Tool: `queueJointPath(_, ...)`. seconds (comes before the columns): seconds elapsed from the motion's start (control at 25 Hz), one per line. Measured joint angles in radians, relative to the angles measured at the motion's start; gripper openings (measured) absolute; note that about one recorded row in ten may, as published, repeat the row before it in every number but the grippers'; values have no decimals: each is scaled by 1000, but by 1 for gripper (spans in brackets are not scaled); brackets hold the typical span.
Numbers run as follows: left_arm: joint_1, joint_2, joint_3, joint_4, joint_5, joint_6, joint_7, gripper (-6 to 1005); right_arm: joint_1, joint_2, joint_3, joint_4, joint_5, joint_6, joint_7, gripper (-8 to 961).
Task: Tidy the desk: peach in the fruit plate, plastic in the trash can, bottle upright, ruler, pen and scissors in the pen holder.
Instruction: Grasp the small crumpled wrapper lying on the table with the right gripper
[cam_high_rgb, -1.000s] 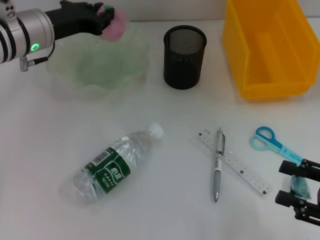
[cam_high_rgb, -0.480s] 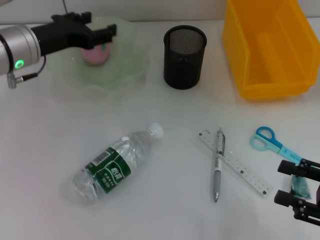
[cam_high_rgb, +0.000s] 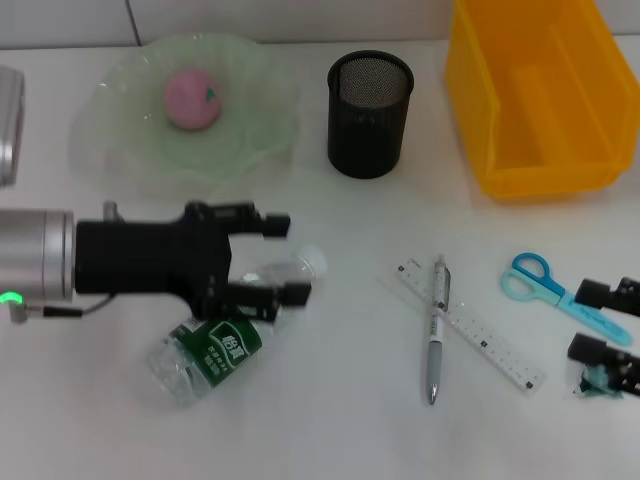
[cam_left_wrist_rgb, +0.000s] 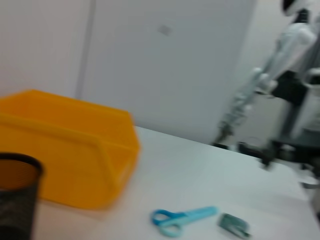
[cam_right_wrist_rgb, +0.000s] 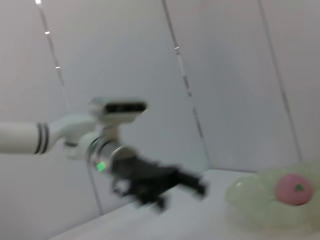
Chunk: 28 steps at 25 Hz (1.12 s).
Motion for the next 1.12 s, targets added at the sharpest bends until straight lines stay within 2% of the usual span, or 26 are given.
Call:
queueJointPath(0.08,-11,-4,2,-87,8,50,49,842,33,-14,-9,-66,50,-21,113,638)
queueJointPath(0.2,-13,-12,5,-117,10,53,73,841,66,-27,-10,-121,59,-37,209,638)
queueJointPath(0.28,-13,-21,6,-132,24,53,84,841,122,-46,-51,-214,59,-48,385,638)
queueJointPath(0.44,-14,-27,8,-137,33,53,84,840,153,-50,-130,-291,65,-48,488,637)
queueJointPath(0.76,-14,-32,11,-142,33,54,87,838,174,-30,-319,-478,126,-48,681,637)
queueJointPath(0.84,-14,-32,10,-143,33,56,86,838,176,-21,-393,-572,139,-50,769,637)
queueJointPath(0.88,-14,-32,8,-143,33,57,83,837,177,-12,-476,-674,143,-52,864,637)
queueJointPath(0.92,-14,-32,8,-143,33,57,83,837,177,-12,-476,-674,143,-52,864,637)
queueJointPath(0.96,-14,-32,7,-143,33,58,82,837,177,-8,-518,-729,144,-52,916,637)
queueJointPath(1.0,-14,-32,7,-143,33,58,81,837,177,4,-603,-831,144,-53,1014,637)
queueJointPath(1.04,-14,-32,7,-143,33,58,81,837,177,4,-603,-831,144,-53,1014,637)
queueJointPath(1.08,-13,-32,7,-143,33,57,81,836,178,16,-696,-930,138,-48,1104,637)
queueJointPath(1.12,-13,-33,8,-144,33,56,81,836,178,16,-696,-930,138,-48,1104,637)
